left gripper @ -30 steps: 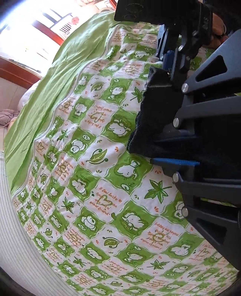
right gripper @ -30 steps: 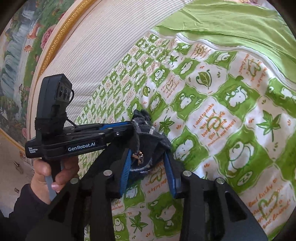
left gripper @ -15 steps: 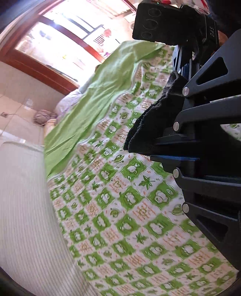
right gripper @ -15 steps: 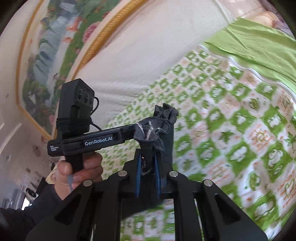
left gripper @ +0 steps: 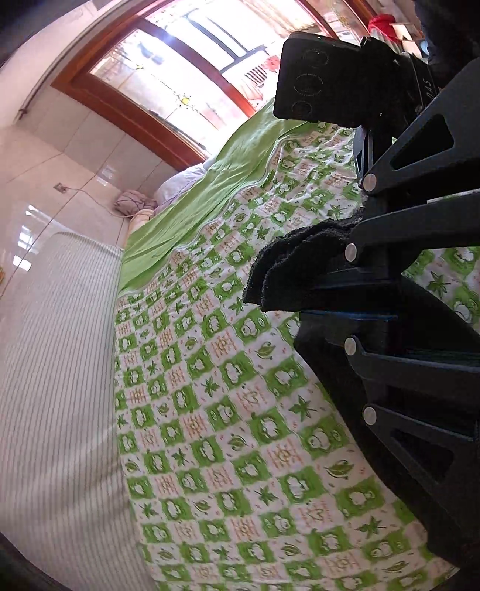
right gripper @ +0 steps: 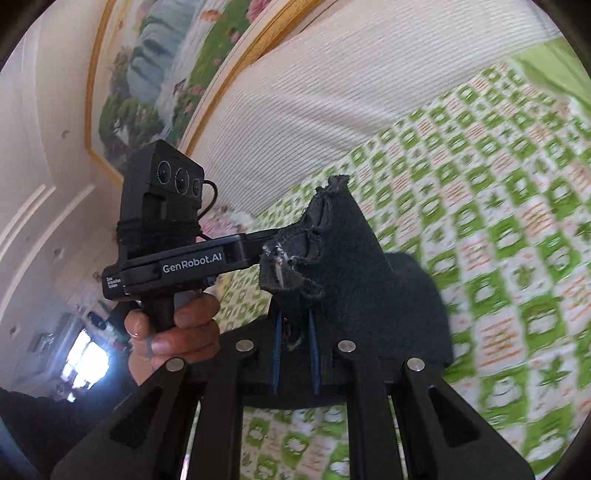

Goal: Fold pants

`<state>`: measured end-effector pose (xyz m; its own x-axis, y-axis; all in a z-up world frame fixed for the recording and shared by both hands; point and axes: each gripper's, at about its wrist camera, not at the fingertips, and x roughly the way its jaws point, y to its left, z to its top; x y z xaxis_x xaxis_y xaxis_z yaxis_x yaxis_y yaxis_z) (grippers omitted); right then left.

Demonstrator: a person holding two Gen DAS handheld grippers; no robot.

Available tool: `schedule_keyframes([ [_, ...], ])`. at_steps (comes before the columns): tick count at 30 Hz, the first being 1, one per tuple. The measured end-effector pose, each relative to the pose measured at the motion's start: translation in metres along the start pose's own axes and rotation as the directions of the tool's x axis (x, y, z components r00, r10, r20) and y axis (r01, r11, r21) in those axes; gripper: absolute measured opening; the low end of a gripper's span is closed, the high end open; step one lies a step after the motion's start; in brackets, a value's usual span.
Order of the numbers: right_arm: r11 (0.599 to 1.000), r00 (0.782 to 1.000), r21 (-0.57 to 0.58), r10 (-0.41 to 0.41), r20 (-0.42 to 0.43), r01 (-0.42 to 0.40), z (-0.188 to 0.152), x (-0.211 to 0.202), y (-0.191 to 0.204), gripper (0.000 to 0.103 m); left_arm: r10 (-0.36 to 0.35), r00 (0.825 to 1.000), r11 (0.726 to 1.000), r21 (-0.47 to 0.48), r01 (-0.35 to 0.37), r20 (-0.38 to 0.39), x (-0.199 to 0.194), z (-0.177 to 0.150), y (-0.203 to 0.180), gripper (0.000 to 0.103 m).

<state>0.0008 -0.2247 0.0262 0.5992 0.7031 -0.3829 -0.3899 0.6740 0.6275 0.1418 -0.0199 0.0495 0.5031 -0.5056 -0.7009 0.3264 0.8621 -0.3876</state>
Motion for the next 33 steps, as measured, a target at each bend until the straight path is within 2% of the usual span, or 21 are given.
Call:
schedule_keyframes([
  [5, 0.999, 0.994, 0.002, 0.045, -0.099, -0.045, -0.016, 0.036, 0.002, 0.014, 0.020, 1.000, 0.990, -0.139, -0.021, -0.008, -0.001, -0.037, 0.041, 0.008],
  [7, 0.999, 0.990, -0.006, 0.031, -0.134, -0.032, -0.021, 0.051, 0.001, 0.014, 0.031, 0.999, 0.979, -0.202, -0.035, -0.020, -0.001, -0.054, 0.060, 0.007],
  [12, 1.000, 0.978, -0.027, -0.017, -0.208, 0.011, -0.032, 0.081, -0.004, 0.014, 0.069, 0.996, 0.955, -0.284, -0.082, -0.054, 0.006, -0.084, 0.087, 0.006],
  [19, 0.997, 0.966, -0.026, -0.072, -0.248, 0.068, -0.039, 0.097, -0.009, 0.019, 0.097, 0.995, 0.936, -0.336, -0.104, -0.039, -0.005, -0.101, 0.096, 0.004],
  [21, 0.996, 0.961, -0.038, -0.087, -0.262, 0.080, -0.041, 0.098, -0.007, 0.021, 0.125, 0.991, 0.926, -0.355, -0.131, -0.040, -0.008, -0.104, 0.098, 0.004],
  [24, 0.994, 0.954, -0.059, -0.105, -0.281, 0.092, -0.043, 0.099, -0.003, 0.029, 0.160, 0.987, 0.917, -0.366, -0.158, -0.027, -0.016, -0.107, 0.095, 0.005],
  [26, 0.994, 0.951, -0.072, -0.103, -0.291, 0.086, -0.044, 0.102, 0.000, 0.043, 0.192, 0.981, 0.910, -0.370, -0.186, -0.021, -0.022, -0.111, 0.093, 0.005],
  [28, 0.993, 0.951, -0.086, -0.097, -0.295, 0.075, -0.047, 0.101, 0.005, 0.050, 0.225, 0.974, 0.905, -0.368, -0.216, -0.019, -0.026, -0.113, 0.090, 0.005],
  [33, 0.986, 0.952, -0.143, -0.122, -0.282, 0.084, -0.049, 0.098, 0.021, 0.051, 0.265, 0.964, 0.894, -0.375, -0.247, -0.002, -0.042, -0.125, 0.086, 0.005],
])
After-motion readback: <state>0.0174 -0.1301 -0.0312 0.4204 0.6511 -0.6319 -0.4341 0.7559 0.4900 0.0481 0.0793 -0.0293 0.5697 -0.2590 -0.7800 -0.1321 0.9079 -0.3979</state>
